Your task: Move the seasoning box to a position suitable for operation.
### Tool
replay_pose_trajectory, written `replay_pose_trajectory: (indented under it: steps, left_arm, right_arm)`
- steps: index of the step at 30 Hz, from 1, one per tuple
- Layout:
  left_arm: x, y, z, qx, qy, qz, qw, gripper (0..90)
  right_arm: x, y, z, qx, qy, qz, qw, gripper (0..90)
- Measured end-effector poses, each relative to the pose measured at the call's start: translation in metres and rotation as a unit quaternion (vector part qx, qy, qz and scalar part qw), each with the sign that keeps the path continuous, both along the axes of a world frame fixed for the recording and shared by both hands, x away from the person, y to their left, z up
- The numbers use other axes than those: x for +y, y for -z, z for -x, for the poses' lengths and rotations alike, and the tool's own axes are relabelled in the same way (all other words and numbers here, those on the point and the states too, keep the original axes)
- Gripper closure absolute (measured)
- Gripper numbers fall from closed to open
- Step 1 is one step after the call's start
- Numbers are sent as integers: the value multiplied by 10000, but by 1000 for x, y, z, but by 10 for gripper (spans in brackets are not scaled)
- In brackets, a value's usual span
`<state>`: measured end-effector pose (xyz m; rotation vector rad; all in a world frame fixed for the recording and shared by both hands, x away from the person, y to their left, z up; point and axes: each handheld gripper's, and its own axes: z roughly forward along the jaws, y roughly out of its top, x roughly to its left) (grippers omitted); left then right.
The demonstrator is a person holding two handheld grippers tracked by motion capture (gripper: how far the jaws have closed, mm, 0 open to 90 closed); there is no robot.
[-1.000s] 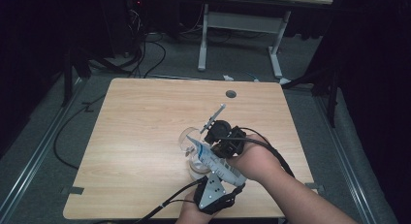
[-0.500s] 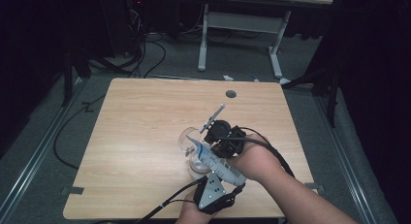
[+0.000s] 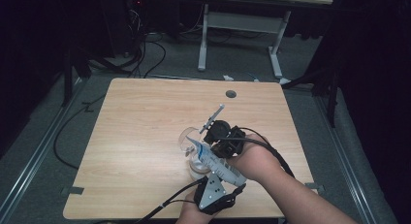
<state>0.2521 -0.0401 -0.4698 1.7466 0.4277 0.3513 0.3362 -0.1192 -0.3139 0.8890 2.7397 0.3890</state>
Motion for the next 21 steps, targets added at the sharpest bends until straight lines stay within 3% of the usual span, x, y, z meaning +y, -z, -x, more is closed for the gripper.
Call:
replay_pose_trajectory:
  steps: [21]
  left_arm:
    - [1,-3,0,-39,23,41,10000,563]
  right_arm:
    - [1,-3,0,-27,-10,-30,10000,900]
